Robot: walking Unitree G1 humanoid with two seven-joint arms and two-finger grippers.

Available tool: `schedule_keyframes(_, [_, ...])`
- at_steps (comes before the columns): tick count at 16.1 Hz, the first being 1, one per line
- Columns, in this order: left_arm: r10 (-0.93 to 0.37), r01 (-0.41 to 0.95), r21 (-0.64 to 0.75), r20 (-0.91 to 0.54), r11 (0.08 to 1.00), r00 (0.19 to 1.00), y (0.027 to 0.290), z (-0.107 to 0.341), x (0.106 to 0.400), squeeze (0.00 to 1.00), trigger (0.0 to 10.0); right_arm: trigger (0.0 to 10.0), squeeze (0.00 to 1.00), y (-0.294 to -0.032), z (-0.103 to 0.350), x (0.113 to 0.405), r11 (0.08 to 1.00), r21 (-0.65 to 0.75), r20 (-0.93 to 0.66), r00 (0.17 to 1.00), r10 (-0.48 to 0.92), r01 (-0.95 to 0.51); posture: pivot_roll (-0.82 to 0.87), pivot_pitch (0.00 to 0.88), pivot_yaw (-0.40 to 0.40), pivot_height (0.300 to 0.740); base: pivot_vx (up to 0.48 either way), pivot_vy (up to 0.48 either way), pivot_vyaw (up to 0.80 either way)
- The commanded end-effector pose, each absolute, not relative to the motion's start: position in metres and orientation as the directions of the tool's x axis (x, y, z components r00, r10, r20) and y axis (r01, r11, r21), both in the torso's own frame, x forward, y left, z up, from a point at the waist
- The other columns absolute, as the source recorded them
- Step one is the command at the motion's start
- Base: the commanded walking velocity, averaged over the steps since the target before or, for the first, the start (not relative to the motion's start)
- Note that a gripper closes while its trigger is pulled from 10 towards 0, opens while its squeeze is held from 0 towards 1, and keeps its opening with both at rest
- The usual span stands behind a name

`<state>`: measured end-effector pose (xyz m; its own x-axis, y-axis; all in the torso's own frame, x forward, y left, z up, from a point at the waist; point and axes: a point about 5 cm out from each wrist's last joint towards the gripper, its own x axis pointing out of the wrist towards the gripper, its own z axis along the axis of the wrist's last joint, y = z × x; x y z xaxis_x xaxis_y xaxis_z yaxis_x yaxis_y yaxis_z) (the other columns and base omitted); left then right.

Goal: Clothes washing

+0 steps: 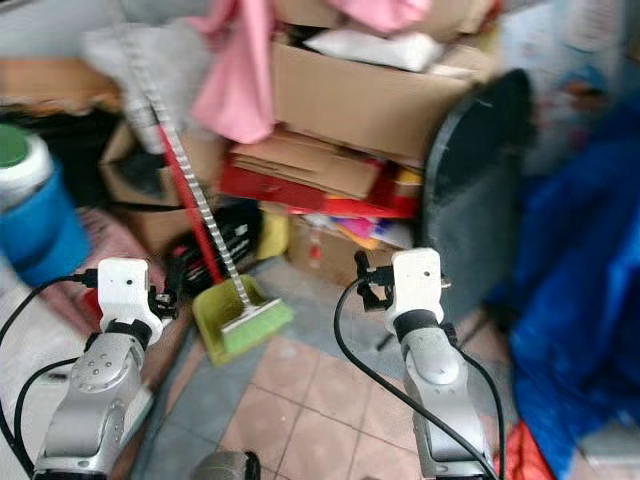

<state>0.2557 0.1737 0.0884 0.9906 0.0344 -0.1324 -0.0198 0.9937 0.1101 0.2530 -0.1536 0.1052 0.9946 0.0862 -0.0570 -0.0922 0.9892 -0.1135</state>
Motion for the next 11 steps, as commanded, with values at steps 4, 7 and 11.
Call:
schedule_keyframes(4, [0.128,-0.11,0.121,-0.152,0.987,0.98,0.182,0.091,0.254,0.0,10.0,10.0,0.0,-0.158,0.103,0.251,0.992,-0.094,-0.062,0.995,0.073,-0.079,-0.05,0.0,0.017,0.74,0.0,0.0,0.8])
schedule_keyframes(7, [0.092,-0.076,0.128,-0.124,0.989,0.988,0.179,0.094,0.253,0.0,10.0,10.0,0.0,-0.163,0.101,0.25,0.993,-0.102,-0.065,0.997,0.046,-0.053,-0.04,0.0,0.021,0.74,0.0,0.0,0.8])
schedule_keyframes(11, [0.066,-0.055,0.068,-0.176,0.996,0.982,0.18,0.09,0.251,0.0,10.0,10.0,0.0,-0.167,0.098,0.249,0.995,-0.096,-0.074,0.997,0.016,-0.023,-0.05,0.0,0.028,0.74,0.0,0.0,0.8])
